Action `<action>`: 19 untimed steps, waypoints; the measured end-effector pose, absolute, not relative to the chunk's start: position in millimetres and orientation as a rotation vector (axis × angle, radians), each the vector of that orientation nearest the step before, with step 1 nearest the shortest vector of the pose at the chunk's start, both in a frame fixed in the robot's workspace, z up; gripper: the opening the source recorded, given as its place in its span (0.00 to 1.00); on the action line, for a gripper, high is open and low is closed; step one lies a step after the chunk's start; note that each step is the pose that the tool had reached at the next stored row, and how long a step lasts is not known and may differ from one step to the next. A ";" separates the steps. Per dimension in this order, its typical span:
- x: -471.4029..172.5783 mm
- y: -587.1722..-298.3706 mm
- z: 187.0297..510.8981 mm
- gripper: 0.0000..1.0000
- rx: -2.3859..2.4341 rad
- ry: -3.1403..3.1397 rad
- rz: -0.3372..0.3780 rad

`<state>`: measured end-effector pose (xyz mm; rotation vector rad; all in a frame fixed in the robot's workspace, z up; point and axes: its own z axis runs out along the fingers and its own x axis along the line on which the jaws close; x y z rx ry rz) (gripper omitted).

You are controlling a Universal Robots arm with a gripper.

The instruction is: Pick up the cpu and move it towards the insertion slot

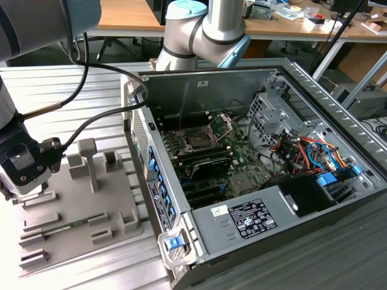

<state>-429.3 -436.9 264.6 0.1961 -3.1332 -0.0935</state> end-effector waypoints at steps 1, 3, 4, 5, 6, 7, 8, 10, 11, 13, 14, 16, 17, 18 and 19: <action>-429.3 -436.9 264.9 0.55 0.196 -3.133 -0.094; -429.3 -436.9 265.8 0.55 0.196 -3.133 -0.097; -429.3 -436.9 266.2 0.55 0.196 -3.133 -0.097; -429.3 -436.9 266.4 0.55 0.196 -3.133 -0.098; -429.3 -436.9 266.7 0.55 0.196 -3.133 -0.099; -429.3 -436.9 266.9 0.55 0.196 -3.133 -0.100; -429.3 -436.9 267.3 0.55 0.196 -3.133 -0.100; -429.3 -436.9 267.7 0.55 0.196 -3.133 -0.101; -429.3 -436.9 268.0 0.55 0.196 -3.133 -0.102; -429.3 -436.9 268.5 0.55 0.196 -3.133 -0.104; -429.3 -436.9 268.8 0.55 0.196 -3.133 -0.104; -429.3 -436.9 269.4 0.55 0.196 -3.133 -0.106; -429.3 -436.9 269.7 0.55 0.196 -3.133 -0.106; -429.3 -436.9 269.9 0.55 0.196 -3.133 -0.107; -429.3 -436.9 270.2 0.55 0.196 -3.133 -0.108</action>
